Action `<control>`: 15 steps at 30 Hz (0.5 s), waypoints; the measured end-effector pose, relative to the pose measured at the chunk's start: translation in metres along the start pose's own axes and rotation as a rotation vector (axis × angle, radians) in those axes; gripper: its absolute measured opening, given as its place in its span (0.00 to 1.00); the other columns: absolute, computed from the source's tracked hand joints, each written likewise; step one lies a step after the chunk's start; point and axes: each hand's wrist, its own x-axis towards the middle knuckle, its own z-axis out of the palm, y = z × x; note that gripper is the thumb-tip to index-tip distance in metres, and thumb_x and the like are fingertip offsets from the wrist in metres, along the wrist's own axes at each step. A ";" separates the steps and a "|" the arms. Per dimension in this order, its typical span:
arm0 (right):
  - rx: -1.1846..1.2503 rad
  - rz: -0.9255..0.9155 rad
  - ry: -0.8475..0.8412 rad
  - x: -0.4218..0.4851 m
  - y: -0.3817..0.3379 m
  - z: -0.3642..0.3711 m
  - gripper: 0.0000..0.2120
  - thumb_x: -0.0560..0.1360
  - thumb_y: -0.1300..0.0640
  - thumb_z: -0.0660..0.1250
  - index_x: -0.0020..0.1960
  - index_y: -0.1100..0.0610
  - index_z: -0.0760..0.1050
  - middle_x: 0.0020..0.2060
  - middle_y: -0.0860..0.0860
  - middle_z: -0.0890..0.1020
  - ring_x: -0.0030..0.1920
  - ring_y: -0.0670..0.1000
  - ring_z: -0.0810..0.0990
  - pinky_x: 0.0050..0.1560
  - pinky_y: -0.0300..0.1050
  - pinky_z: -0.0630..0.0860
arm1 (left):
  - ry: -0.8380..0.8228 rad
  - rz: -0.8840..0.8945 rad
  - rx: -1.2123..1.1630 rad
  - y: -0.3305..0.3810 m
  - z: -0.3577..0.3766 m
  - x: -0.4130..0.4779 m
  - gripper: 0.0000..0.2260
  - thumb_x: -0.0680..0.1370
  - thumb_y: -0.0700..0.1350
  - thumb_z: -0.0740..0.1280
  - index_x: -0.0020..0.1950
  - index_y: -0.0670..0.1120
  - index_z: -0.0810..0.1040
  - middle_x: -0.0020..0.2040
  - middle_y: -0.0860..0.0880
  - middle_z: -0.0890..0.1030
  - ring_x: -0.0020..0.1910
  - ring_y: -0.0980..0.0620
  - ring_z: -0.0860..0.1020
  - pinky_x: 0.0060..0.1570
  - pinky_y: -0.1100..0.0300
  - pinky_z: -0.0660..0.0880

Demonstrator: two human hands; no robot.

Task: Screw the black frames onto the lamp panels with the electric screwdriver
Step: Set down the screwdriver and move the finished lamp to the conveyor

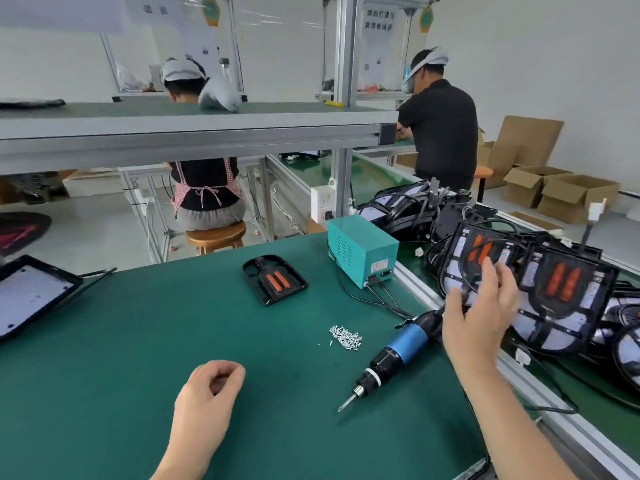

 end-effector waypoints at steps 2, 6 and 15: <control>0.057 -0.068 -0.127 -0.027 -0.025 0.016 0.28 0.78 0.63 0.68 0.76 0.61 0.66 0.76 0.59 0.63 0.76 0.59 0.59 0.76 0.62 0.59 | 0.007 -0.005 0.010 0.000 -0.004 0.001 0.03 0.78 0.46 0.71 0.44 0.53 0.83 0.47 0.54 0.82 0.46 0.60 0.80 0.44 0.65 0.72; 0.161 -0.205 -0.332 -0.080 -0.075 0.042 0.28 0.77 0.64 0.70 0.75 0.61 0.68 0.74 0.57 0.65 0.75 0.57 0.62 0.75 0.60 0.62 | 0.055 -0.018 0.040 0.001 -0.019 0.009 0.03 0.78 0.46 0.70 0.45 0.53 0.82 0.48 0.52 0.83 0.47 0.59 0.80 0.44 0.67 0.71; 0.138 -0.494 -0.860 -0.180 -0.142 0.085 0.31 0.83 0.49 0.61 0.82 0.52 0.54 0.79 0.48 0.54 0.79 0.48 0.49 0.77 0.39 0.42 | 0.164 -0.053 0.084 -0.005 -0.055 0.031 0.02 0.79 0.46 0.69 0.46 0.53 0.81 0.49 0.52 0.82 0.47 0.60 0.79 0.43 0.68 0.71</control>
